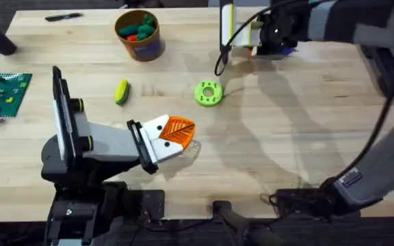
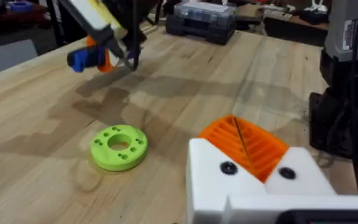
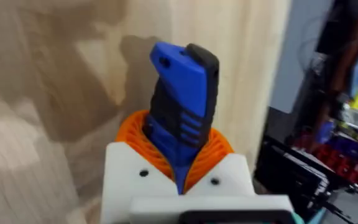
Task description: Pick up the gripper from the table and insert it into the empty holder that is missing its gripper. Then pick up a screw, insert it into the mounting hole, and use the screwdriver to tighten it. Finally, clean up the table by picking up the vegetable and placing it into the bucket.
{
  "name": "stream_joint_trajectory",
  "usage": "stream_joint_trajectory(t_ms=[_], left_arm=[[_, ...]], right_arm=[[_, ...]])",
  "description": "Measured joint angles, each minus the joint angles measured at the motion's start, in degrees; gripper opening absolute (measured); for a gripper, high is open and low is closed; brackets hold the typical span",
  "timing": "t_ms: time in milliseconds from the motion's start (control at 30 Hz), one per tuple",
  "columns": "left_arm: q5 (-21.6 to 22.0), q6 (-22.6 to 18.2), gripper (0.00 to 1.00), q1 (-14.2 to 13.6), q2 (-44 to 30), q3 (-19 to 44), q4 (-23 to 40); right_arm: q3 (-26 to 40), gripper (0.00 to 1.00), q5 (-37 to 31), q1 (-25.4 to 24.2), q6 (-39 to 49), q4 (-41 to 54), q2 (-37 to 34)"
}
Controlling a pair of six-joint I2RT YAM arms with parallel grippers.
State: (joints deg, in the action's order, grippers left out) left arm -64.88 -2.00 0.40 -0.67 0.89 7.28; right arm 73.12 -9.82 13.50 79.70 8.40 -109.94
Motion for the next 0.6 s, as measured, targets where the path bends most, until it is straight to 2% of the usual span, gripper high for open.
stream_joint_trajectory(t_ms=[133,333,367,400,533,600], left_arm=[[0.0,0.0,0.014,0.0,0.0,0.0,0.0],[0.0,0.0,0.014,0.0,0.0,0.0,0.0],[0.0,0.0,0.014,0.0,0.0,0.0,0.0],[0.0,0.0,0.014,0.0,0.0,0.0,0.0],[0.0,0.0,0.014,0.0,0.0,0.0,0.0],[0.0,0.0,0.014,0.0,0.0,0.0,0.0]], right_arm=[[0.0,0.008,-0.1,0.0,0.6,0.0,-2.8],[0.0,0.019,-0.4,0.0,1.2,-0.1,-3.1],[0.0,0.12,-0.4,0.0,1.1,0.3,-3.1],[1.0,0.398,-0.5,0.3,0.8,2.1,-2.9],[1.9,0.949,-1.8,1.0,-2.4,3.3,-2.1],[2.2,0.988,-2.2,1.5,-5.3,6.2,-1.3]])
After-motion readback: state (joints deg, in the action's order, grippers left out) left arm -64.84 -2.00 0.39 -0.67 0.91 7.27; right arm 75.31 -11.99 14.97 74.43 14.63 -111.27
